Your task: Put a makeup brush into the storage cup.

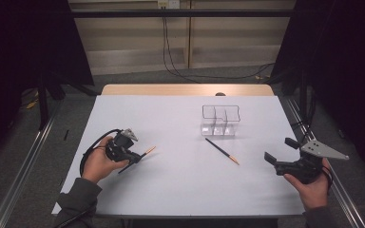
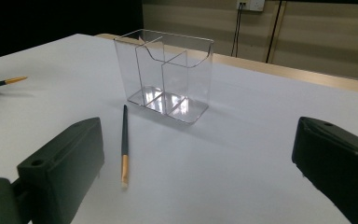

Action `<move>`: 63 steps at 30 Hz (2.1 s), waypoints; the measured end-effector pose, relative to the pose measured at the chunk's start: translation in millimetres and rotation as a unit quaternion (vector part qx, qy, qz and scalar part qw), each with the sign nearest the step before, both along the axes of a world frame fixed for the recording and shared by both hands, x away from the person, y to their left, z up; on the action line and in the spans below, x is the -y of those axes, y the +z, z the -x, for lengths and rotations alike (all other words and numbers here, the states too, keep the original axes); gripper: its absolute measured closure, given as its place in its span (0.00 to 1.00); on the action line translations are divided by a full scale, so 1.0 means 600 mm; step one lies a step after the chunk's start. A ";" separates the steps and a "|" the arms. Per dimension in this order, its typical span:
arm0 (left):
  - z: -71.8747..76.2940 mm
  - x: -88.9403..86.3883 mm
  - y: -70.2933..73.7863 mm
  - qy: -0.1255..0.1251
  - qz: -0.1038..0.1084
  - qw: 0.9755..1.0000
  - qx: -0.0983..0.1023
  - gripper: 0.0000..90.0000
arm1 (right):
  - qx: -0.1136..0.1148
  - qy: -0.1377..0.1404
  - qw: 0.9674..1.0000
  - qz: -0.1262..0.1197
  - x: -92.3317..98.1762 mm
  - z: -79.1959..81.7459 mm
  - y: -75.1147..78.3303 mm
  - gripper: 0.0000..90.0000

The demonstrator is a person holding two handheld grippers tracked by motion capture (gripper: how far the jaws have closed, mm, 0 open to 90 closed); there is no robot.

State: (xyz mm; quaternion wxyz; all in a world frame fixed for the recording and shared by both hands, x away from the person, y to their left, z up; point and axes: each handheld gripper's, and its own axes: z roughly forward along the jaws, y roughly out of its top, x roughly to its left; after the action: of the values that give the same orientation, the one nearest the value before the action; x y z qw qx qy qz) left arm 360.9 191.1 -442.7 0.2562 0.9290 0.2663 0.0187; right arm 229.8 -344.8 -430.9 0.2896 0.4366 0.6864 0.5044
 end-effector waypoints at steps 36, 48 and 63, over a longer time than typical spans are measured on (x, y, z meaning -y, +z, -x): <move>-0.001 0.035 0.032 0.070 0.210 0.972 0.081 0.93 | 0.000 0.000 1.000 0.000 -0.003 0.001 0.000 0.02; 0.003 0.056 0.038 0.080 0.259 0.957 0.107 0.93 | -0.001 0.005 1.000 0.003 -0.006 0.000 -0.001 0.02; 0.009 0.090 0.040 0.090 0.294 0.944 0.124 0.93 | -0.002 0.011 1.000 0.006 -0.011 -0.003 -0.003 0.02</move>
State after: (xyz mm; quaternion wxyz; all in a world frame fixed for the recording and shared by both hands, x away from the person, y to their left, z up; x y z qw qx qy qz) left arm 355.5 137.0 -418.6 0.5456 0.7751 0.3090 0.0775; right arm 231.7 -338.1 -432.4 0.2854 0.4284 0.6947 0.5025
